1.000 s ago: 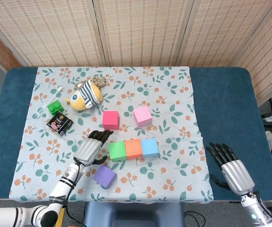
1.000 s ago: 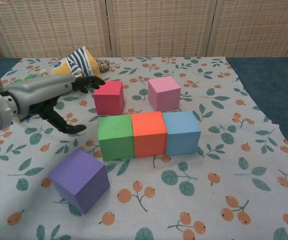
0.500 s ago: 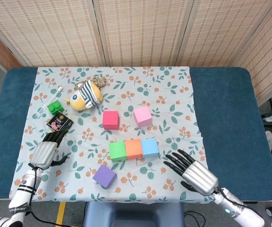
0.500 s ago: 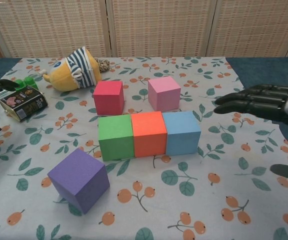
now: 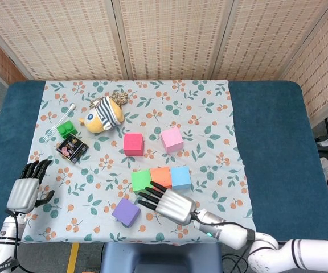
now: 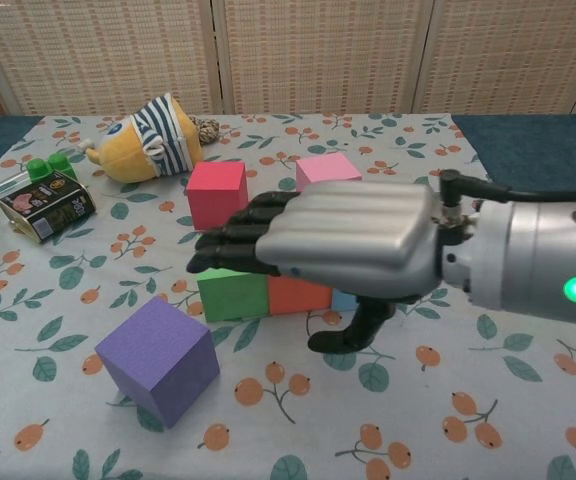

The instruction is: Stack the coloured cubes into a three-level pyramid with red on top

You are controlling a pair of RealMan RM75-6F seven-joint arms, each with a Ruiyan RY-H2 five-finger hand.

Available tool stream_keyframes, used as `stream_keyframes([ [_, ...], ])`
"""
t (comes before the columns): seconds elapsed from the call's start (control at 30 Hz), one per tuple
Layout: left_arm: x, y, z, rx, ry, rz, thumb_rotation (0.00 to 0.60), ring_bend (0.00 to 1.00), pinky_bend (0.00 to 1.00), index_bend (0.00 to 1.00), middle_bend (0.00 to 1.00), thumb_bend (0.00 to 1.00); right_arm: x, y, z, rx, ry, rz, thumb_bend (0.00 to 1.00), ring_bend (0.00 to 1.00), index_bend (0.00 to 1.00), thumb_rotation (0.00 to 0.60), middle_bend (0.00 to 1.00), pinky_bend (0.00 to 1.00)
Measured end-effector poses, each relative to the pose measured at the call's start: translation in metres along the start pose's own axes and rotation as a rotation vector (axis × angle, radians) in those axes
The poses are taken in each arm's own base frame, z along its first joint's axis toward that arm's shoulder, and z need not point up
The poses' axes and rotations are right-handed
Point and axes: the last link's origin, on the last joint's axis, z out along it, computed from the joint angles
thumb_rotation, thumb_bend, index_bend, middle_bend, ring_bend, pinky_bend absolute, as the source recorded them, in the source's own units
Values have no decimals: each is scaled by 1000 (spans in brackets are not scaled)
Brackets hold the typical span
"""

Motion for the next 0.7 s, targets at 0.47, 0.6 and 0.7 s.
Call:
stream_keyframes([
  [0.47, 6, -12, -8, 11, -1, -46, 600, 23, 73, 0, 59, 338, 8, -53, 77, -19, -61, -33, 216, 0, 0, 600, 0, 0],
  [0.6, 9, -15, -8, 19, 4, -63, 600, 23, 72, 0, 58, 339, 10, -69, 92, -39, -90, -45, 216, 0, 40, 600, 0, 0],
  [0.7, 11, -18, -8, 24, 3, -73, 600, 21, 72, 0, 58, 339, 11, -75, 100, -61, -106, -63, 216, 0, 191, 600, 0, 0],
])
